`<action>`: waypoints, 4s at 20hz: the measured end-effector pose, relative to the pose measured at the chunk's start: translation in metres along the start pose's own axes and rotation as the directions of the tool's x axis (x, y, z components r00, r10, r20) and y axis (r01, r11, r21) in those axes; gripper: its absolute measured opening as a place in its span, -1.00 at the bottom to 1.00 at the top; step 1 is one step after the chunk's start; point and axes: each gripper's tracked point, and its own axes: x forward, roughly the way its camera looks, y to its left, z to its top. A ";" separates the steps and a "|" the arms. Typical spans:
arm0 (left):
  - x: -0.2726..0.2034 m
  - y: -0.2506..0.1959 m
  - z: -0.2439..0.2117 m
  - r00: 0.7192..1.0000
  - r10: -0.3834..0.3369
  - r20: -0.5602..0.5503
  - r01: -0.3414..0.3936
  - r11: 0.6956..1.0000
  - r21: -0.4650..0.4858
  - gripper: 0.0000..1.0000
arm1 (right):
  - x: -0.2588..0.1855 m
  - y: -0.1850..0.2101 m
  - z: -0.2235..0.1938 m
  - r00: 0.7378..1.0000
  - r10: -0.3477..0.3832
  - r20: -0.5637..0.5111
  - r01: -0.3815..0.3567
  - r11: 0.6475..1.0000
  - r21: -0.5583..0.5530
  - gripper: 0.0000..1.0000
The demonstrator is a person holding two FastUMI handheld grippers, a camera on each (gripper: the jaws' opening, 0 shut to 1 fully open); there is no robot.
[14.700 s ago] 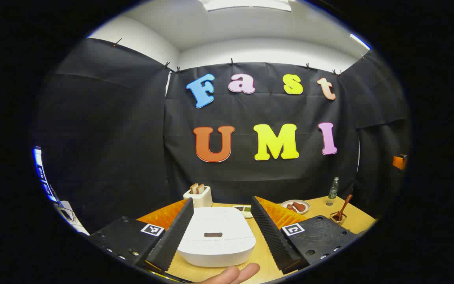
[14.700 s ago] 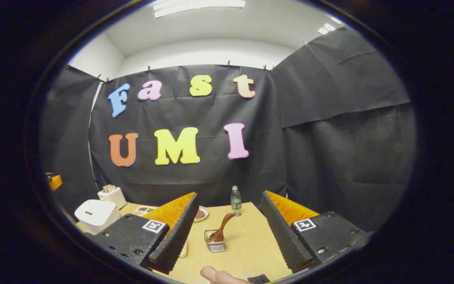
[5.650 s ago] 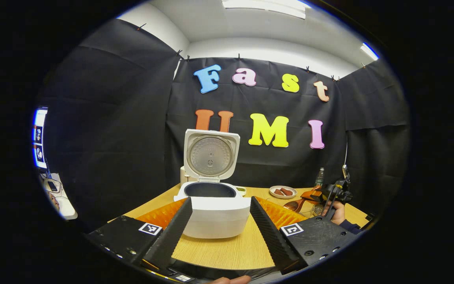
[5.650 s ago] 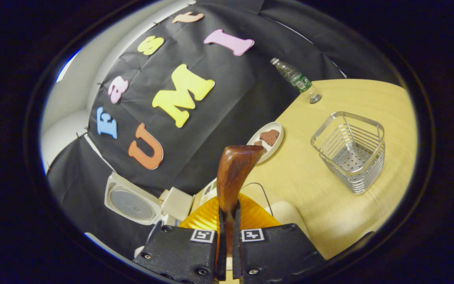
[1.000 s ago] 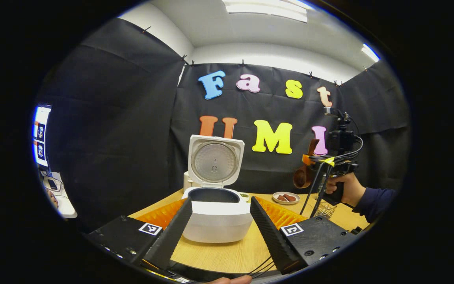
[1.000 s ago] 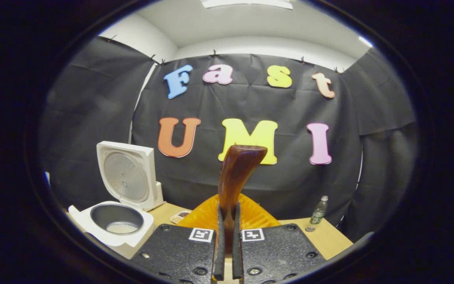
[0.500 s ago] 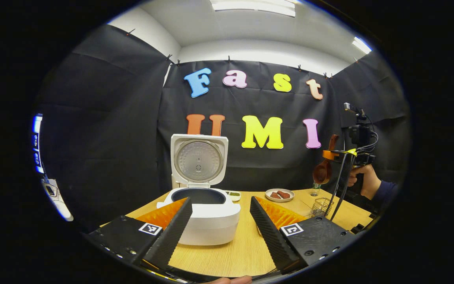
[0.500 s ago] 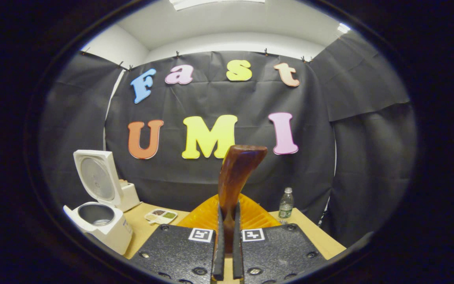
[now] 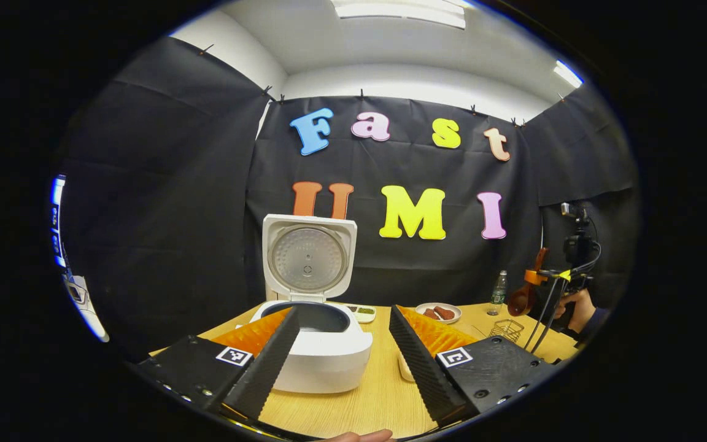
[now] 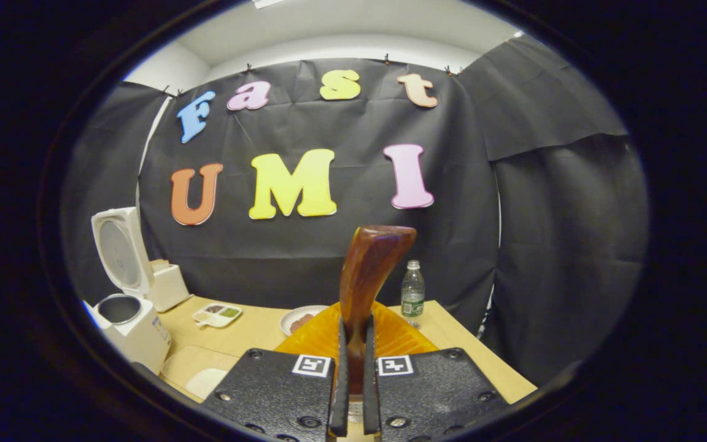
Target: Close the left gripper, press the button to open the rice cooker; take a wooden spoon from the chopstick holder with the right hand, scoop a spoonful of rice and pour it into the rice cooker, then put the wooden spoon back into the chopstick holder.
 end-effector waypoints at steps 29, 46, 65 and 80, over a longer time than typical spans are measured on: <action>0.207 0.078 0.125 0.996 0.083 0.017 -0.082 0.995 -0.048 0.88 | -0.141 -0.007 0.021 0.996 -0.064 0.067 0.064 0.998 -0.008 0.80; 0.359 0.108 0.088 0.983 0.134 -0.129 -0.138 0.990 -0.025 0.87 | -0.162 0.059 0.002 0.976 0.163 0.145 -0.168 0.985 0.022 0.83; 0.255 0.099 0.046 0.947 0.170 -0.274 -0.153 0.985 0.081 0.82 | -0.232 0.079 0.018 0.968 0.185 0.171 -0.183 0.983 -0.025 0.83; 0.170 0.076 -0.042 0.899 0.064 -0.434 -0.047 0.998 0.049 0.72 | -0.252 0.115 0.016 0.968 0.217 0.128 -0.210 0.975 -0.067 0.79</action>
